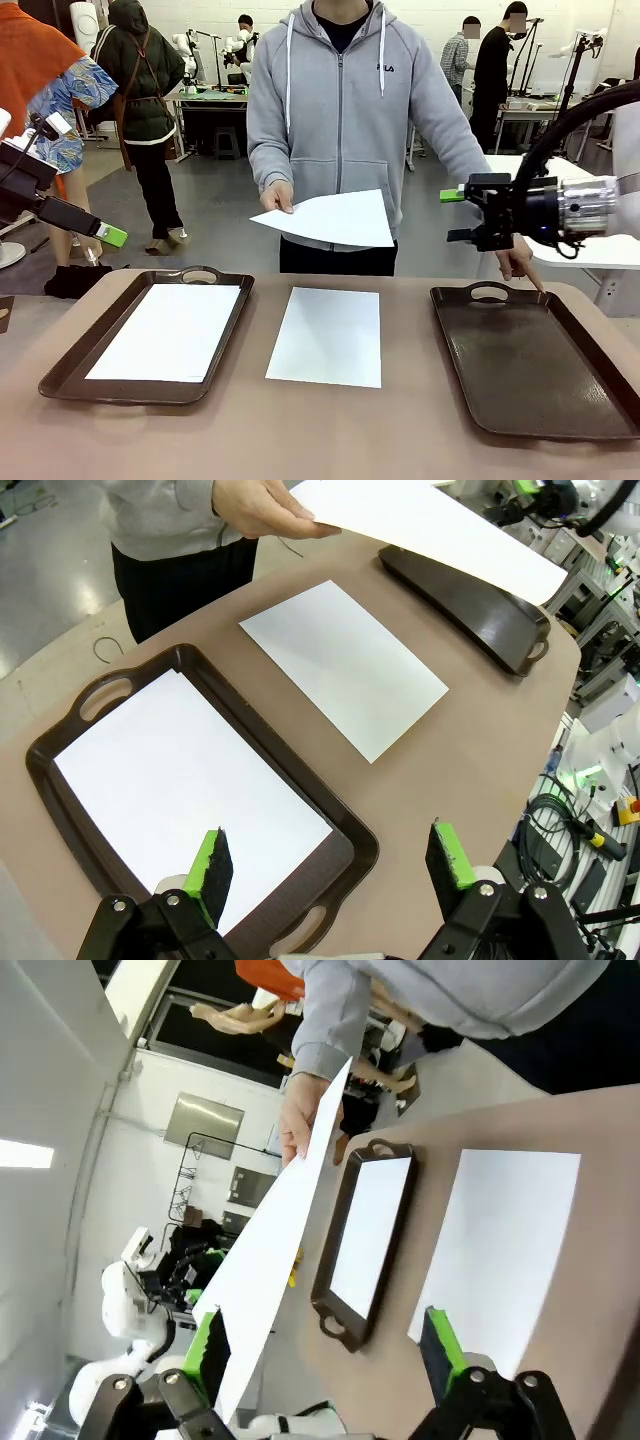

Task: Sort the A4 documents.
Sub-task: Receive the A4 Paper.

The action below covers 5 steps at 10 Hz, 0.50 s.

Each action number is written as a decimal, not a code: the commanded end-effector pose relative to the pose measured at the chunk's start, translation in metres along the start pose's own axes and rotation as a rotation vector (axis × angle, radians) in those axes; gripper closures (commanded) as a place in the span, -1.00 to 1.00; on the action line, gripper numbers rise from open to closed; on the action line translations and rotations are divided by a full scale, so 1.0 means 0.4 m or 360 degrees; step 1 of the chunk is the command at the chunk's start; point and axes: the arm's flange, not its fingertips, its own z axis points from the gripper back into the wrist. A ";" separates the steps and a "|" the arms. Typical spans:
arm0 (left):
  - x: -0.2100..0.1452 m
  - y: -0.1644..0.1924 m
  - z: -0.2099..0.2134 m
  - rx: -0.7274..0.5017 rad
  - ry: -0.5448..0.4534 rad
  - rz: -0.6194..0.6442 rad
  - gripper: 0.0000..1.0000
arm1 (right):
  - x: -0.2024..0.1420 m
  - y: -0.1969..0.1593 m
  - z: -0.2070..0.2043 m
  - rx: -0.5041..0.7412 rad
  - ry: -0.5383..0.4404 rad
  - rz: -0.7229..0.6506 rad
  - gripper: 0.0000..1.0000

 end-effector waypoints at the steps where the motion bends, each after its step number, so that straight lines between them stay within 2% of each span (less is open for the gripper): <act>1: 0.000 0.001 -0.001 -0.0004 -0.0007 -0.0001 -1.00 | 0.033 -0.003 -0.035 -0.0004 -0.0002 -0.0042 -1.00; 5: 0.000 0.001 -0.001 -0.0004 -0.0007 -0.0001 -1.00 | 0.051 -0.005 -0.099 0.0076 0.0089 -0.0174 -1.00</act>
